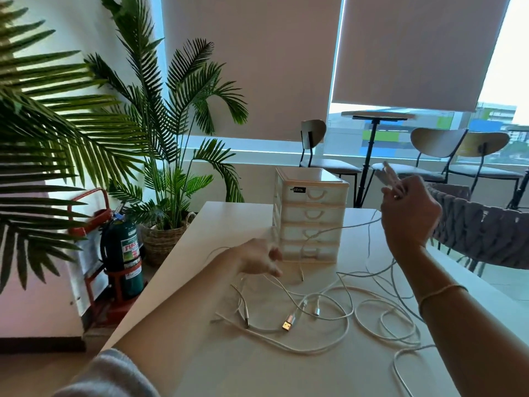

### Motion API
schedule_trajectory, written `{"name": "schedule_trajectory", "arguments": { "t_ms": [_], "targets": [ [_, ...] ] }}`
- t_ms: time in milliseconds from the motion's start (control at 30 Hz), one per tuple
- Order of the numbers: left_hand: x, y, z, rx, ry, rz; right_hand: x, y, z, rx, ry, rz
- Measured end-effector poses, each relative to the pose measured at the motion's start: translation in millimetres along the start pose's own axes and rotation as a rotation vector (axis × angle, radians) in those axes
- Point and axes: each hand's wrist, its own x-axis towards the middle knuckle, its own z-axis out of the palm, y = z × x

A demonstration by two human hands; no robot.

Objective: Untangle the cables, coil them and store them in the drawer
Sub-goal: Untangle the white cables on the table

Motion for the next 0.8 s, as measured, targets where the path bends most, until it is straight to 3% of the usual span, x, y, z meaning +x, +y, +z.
{"name": "schedule_trajectory", "arguments": {
  "t_ms": [167,300,433,500,567,667,800],
  "targets": [
    [-17.2,-24.9,-12.0,0.04,-0.363,-0.091,-25.8,-6.4,20.9,-0.042,-0.234,-0.084],
    [-23.1,-35.4,-6.1,0.185,-0.299,-0.127,-43.4,-17.4,28.6,-0.109,-0.461,0.009],
    [-21.5,-40.5,0.8,0.202,-0.244,-0.1,-45.2,-16.2,29.5,-0.513,-0.999,0.07],
    [-21.3,-38.4,-2.1,0.191,-0.204,-0.059,-47.8,-15.0,29.6,-0.615,-1.182,0.043],
    [-23.2,-34.0,-10.5,0.111,-0.078,0.006,-48.7,-15.8,29.8,-0.521,-1.249,0.095],
    [-27.4,-23.6,-21.9,-0.287,0.183,0.068,-48.5,-19.3,29.1,-0.258,-1.184,0.178],
    [-25.4,-2.5,-24.6,-0.87,0.403,0.033,-52.9,-31.0,28.2,0.362,-1.178,0.544]
  ]
}}
